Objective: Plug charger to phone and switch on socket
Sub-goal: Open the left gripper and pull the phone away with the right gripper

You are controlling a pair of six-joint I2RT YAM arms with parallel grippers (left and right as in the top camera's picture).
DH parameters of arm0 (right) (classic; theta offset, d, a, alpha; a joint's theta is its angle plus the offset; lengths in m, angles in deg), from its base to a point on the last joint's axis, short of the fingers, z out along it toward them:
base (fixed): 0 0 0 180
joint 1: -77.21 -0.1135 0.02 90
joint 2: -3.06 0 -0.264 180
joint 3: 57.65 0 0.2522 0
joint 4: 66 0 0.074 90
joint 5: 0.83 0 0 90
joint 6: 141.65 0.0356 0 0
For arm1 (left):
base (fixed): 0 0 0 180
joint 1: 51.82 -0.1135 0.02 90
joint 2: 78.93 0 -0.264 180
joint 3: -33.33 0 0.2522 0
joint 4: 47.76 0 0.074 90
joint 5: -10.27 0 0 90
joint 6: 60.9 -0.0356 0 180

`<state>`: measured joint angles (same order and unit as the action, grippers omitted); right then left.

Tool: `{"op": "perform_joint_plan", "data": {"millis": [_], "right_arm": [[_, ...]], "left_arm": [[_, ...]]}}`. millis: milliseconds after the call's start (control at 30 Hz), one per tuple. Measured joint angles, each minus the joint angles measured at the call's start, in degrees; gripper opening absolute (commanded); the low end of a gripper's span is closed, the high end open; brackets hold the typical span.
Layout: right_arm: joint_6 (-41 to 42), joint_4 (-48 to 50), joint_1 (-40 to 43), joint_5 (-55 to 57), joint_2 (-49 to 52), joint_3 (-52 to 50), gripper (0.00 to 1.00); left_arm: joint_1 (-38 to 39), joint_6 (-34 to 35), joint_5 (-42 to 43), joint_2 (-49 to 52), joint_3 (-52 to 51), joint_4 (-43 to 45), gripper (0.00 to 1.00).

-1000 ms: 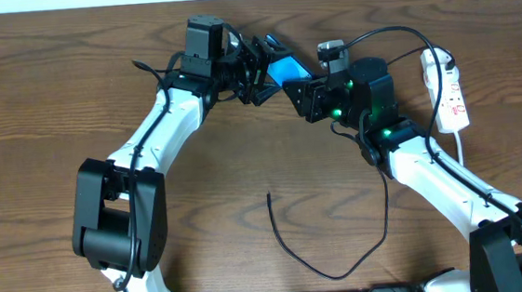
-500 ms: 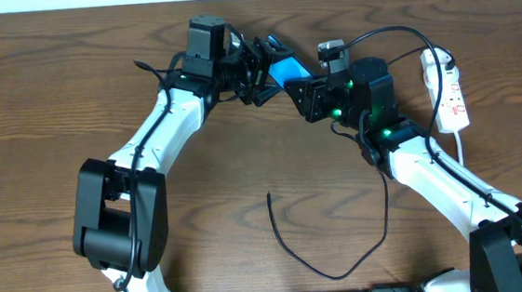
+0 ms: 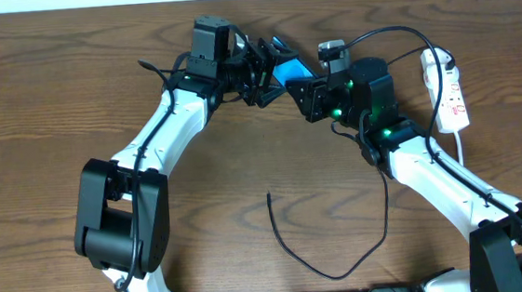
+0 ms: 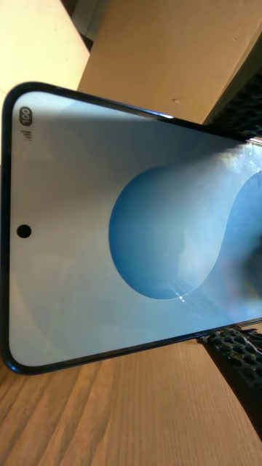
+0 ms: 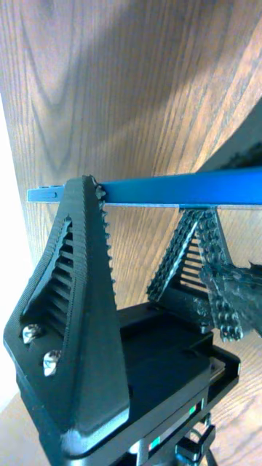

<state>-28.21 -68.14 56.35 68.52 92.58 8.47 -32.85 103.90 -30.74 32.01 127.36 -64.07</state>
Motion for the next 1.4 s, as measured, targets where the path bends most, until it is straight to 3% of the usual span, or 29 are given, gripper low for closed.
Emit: {"op": "perform_joint_plan", "data": {"millis": [433, 767, 1100, 1167, 1200, 1267, 1300, 1333, 1400], "right_arm": [[0.02, -0.35, 0.00, 1.36, 0.00, 0.00, 0.17], [0.07, -0.63, 0.07, 2.75, 0.02, 0.00, 0.01], [0.09, -0.70, 0.11, 3.15, 0.02, 0.00, 0.01], [0.09, -0.70, 0.11, 3.15, 0.02, 0.00, 0.01], [0.09, -0.70, 0.11, 3.15, 0.02, 0.00, 0.01], [0.09, -0.70, 0.11, 3.15, 0.02, 0.00, 0.01], [0.09, -0.70, 0.11, 3.15, 0.02, 0.00, 0.01], [0.09, -0.70, 0.11, 3.15, 0.02, 0.00, 0.01], [0.04, -0.74, 0.11, 3.13, 0.02, 0.00, 0.01]], "left_arm": [[0.00, 0.00, 0.17, 0.00, 0.00, 0.00, 0.07], [0.00, 0.00, 0.17, 0.00, 0.00, 0.02, 0.07], [-0.04, 0.00, 0.20, 0.00, 0.00, 0.07, 0.08], [-0.04, 0.00, 0.20, 0.00, 0.00, 0.07, 0.16], [-0.04, -0.02, 0.20, 0.00, 0.00, 0.07, 0.25], [-0.04, 0.00, 0.20, 0.00, 0.00, 0.07, 0.46], [-0.04, 0.00, 0.20, 0.00, 0.00, 0.07, 0.64], [-0.04, -0.02, 0.20, 0.00, 0.00, 0.07, 0.75], [-0.04, 0.00, 0.17, 0.00, 0.00, 0.07, 0.90]]}}
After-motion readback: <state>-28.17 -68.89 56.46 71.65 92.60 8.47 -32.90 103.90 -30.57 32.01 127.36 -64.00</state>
